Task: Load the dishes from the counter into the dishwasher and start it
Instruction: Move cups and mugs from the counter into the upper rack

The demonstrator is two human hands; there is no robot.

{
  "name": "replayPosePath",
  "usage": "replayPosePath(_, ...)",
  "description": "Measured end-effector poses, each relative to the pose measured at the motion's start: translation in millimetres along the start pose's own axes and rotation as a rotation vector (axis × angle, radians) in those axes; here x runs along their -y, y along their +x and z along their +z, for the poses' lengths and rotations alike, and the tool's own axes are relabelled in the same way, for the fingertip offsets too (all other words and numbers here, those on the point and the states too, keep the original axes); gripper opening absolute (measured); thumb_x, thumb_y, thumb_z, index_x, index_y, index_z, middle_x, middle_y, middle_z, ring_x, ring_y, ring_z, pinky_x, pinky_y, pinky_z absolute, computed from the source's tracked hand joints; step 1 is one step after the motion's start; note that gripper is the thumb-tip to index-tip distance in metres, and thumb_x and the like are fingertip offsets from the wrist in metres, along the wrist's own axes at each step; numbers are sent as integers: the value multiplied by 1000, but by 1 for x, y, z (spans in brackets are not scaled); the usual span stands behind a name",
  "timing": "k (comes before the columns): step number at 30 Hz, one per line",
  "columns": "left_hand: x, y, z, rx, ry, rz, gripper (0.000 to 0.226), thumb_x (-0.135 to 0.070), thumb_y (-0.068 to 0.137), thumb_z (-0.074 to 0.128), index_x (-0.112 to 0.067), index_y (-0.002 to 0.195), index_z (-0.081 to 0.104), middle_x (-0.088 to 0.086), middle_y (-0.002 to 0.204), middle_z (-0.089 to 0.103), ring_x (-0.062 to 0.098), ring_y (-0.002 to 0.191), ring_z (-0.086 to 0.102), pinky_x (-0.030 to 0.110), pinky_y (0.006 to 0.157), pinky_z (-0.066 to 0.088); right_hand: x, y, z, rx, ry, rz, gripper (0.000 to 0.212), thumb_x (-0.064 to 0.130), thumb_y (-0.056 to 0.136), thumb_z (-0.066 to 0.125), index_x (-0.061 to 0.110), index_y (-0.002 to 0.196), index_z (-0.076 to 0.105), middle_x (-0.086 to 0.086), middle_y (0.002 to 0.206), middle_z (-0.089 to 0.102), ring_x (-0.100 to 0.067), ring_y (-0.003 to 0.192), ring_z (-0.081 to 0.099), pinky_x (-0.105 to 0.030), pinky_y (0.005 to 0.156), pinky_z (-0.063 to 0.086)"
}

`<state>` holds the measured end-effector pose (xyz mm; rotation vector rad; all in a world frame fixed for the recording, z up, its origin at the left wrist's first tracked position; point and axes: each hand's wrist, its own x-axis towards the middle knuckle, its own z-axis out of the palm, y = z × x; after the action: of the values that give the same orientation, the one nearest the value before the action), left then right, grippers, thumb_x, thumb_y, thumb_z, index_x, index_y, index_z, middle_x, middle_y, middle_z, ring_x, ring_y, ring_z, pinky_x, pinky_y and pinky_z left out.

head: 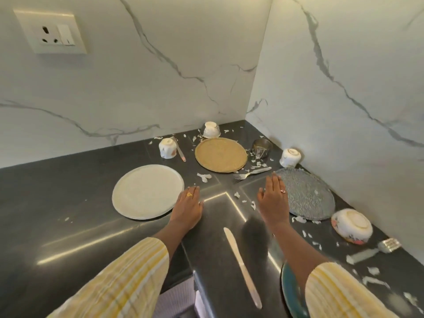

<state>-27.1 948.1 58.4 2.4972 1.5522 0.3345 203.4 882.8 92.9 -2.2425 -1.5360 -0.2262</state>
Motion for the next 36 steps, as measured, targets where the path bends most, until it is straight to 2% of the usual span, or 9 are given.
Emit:
replayPosePath(4, -15, 41, 16, 20, -76, -66, 59, -35, 96, 39, -4, 144, 23, 12, 147, 30, 26, 137, 24, 38, 116, 19, -37, 56, 5, 20, 3, 52, 47, 10, 92, 49, -10, 133, 39, -29, 141, 36, -41, 134, 31, -44, 113, 24)
replayPosePath(7, -16, 63, 27, 19, -155, -114, 64, -40, 95, 41, -7, 145, 20, 11, 149, 26, 25, 139, 20, 39, 116, 18, -64, 94, 12, 52, 12, 147, 52, 14, 91, 52, -9, 134, 34, -29, 141, 32, -42, 130, 30, -48, 109, 29)
replayPosePath(11, -10, 70, 41, 0, -200, -145, 73, -48, 95, 37, -6, 148, 9, 10, 156, 10, 24, 144, 7, 35, 118, 9, -86, 134, 14, 63, 115, 361, 54, 20, 89, 57, -1, 135, 35, -22, 136, 35, -41, 119, 40, -48, 96, 41)
replayPosePath(13, -9, 71, 46, -20, -198, -149, 76, -51, 95, 35, -6, 149, 7, 9, 157, 7, 23, 145, 6, 34, 118, 8, -91, 148, 13, 92, 157, 453, 56, 21, 89, 59, 7, 138, 34, -19, 140, 29, -41, 120, 40, -47, 96, 40)
replayPosePath(18, -8, 74, 51, -26, -190, -140, 76, -52, 94, 33, -7, 149, 4, 7, 158, 4, 20, 145, 2, 31, 118, 3, -101, 188, 22, 169, 258, 521, 63, 27, 84, 66, 21, 138, 35, -20, 138, 23, -46, 119, 40, -45, 101, 36)
replayPosePath(24, -12, 72, 43, -54, -173, -145, 72, -48, 96, 33, -8, 149, 5, 6, 157, 5, 19, 145, 3, 29, 117, 3, -99, 222, 44, 267, 257, 627, 79, 30, 75, 77, 23, 140, 32, -22, 141, 20, -47, 126, 33, -46, 102, 36)
replayPosePath(29, -13, 71, 39, -60, -172, -140, 72, -47, 97, 33, -8, 149, 4, 7, 157, 5, 19, 145, 3, 27, 116, 1, -96, 221, 57, 182, 310, 625, 58, 6, 79, 70, 18, 129, 43, -21, 139, 21, -49, 120, 38, -48, 99, 39)
replayPosePath(32, -14, 71, 38, -65, -175, -134, 72, -47, 97, 32, -7, 149, 4, 7, 157, 5, 18, 145, 3, 26, 115, 0, -90, 214, 59, 117, 344, 620, 54, 2, 80, 65, 21, 126, 44, -22, 138, 24, -48, 119, 38, -48, 96, 41)
replayPosePath(36, -12, 70, 40, -43, -183, -137, 72, -48, 97, 32, -8, 149, 3, 6, 157, 3, 19, 145, 1, 26, 114, -4, -78, 191, 57, -66, 414, 592, 56, 2, 79, 66, 23, 126, 45, -18, 140, 24, -42, 120, 38, -46, 96, 43)
